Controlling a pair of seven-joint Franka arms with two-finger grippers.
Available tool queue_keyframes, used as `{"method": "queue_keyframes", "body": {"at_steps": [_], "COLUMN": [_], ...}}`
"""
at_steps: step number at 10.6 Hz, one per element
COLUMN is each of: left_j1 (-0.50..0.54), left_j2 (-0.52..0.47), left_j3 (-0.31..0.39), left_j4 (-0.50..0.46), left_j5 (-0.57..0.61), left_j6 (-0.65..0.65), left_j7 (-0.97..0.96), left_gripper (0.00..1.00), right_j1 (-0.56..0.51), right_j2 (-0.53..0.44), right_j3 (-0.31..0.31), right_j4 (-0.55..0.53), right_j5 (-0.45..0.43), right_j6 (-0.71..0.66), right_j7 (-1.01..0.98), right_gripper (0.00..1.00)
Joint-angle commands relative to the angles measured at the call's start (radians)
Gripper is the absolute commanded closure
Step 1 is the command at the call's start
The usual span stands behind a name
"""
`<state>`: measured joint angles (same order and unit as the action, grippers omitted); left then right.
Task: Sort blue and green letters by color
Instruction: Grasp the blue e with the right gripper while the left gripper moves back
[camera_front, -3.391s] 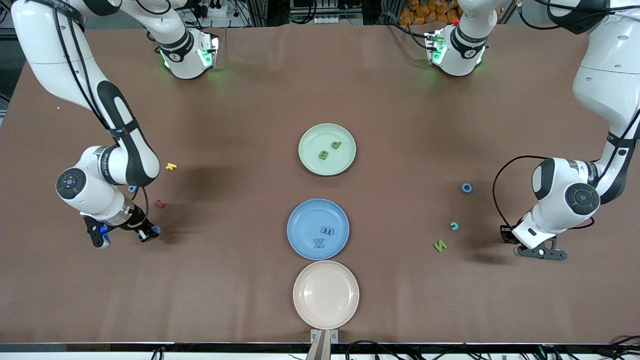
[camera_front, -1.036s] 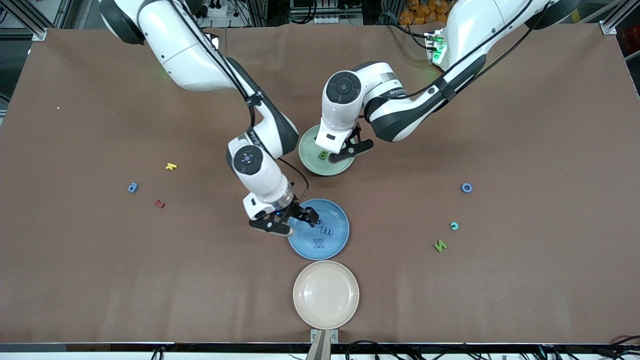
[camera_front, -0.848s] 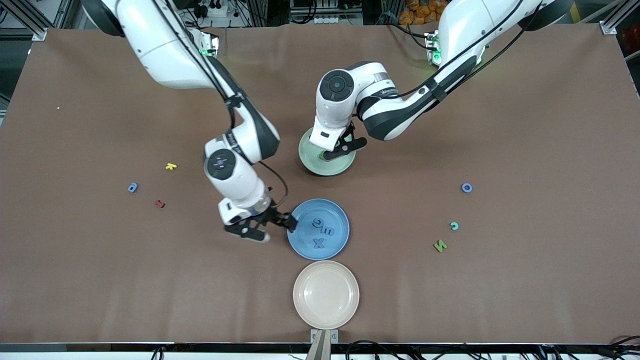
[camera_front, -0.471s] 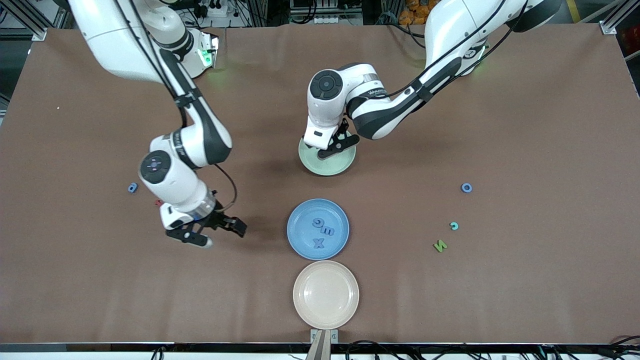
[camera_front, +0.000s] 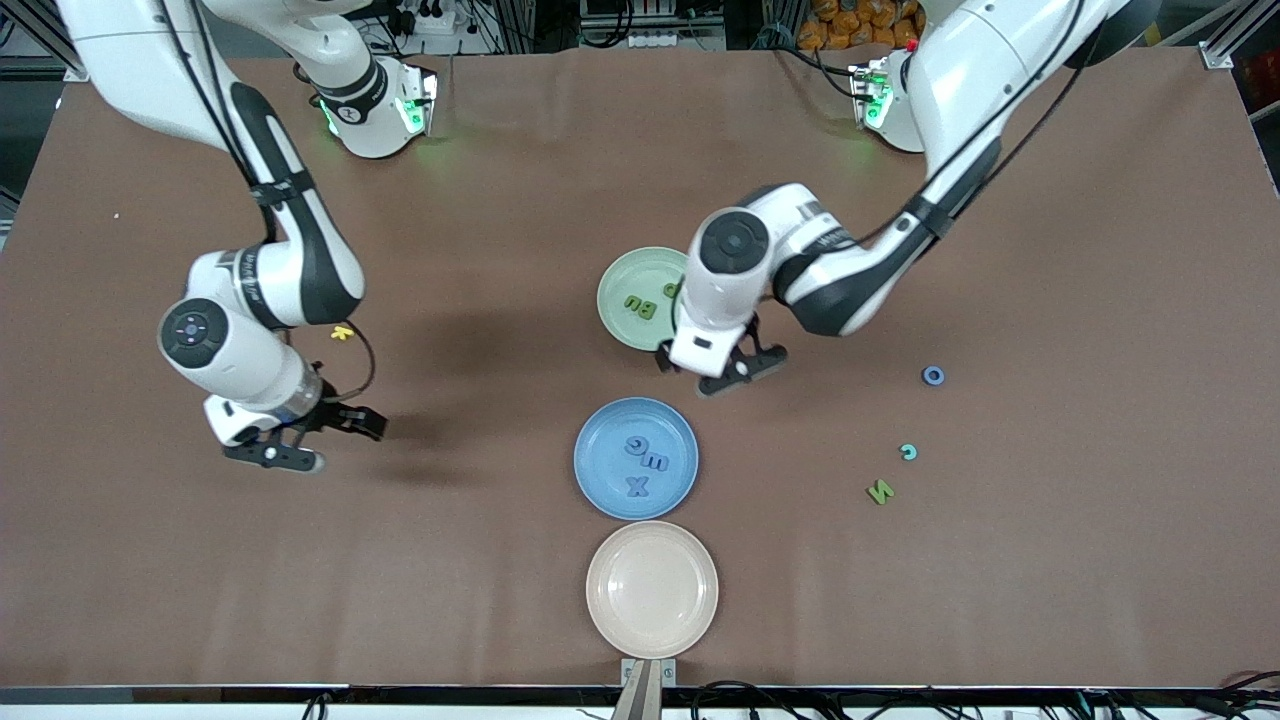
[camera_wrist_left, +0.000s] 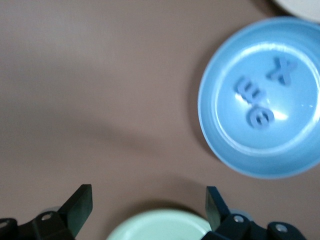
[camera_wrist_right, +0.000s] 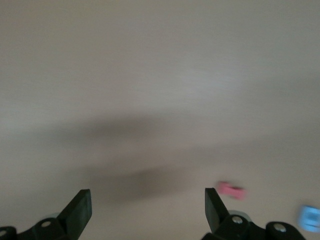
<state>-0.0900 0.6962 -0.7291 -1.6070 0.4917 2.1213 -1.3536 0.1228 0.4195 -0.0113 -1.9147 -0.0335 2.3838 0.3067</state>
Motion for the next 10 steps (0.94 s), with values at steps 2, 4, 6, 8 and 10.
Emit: {"method": "queue_keyframes", "body": {"at_steps": [2,4,6,8,10], "left_j1": [0.082,0.148,0.148,0.151,0.151], "left_j2": [0.018,0.057,0.068,0.075,0.086], "left_j3": [0.099,0.106,0.152,0.197,0.237], "left_j4": [0.051,0.053,0.061,0.073,0.082], "left_j5": [0.002,0.002,0.002,0.002,0.002], "left_j6": [0.061,0.171,0.212,0.213,0.229], "left_j7": [0.434,0.612,0.864,1.17,1.374], "left_gripper": [0.0,0.0,0.0,0.0,0.0], "right_j1": [-0.118,-0.147,-0.205,-0.241,-0.264], "right_j2": [-0.128,-0.14,-0.153,-0.142,-0.122], "right_j3": [-0.033,-0.079,-0.085,-0.084,-0.082], "right_j4": [-0.162,-0.208,-0.289,-0.328,-0.368], "right_j5": [-0.091,-0.091,-0.088,-0.08,-0.08], "right_j6": [-0.027,0.006,0.121,0.179,0.25], "right_j7": [-0.006,-0.011,-0.014,-0.014,-0.014], "right_gripper": [0.0,0.0,0.0,0.0,0.0]}}
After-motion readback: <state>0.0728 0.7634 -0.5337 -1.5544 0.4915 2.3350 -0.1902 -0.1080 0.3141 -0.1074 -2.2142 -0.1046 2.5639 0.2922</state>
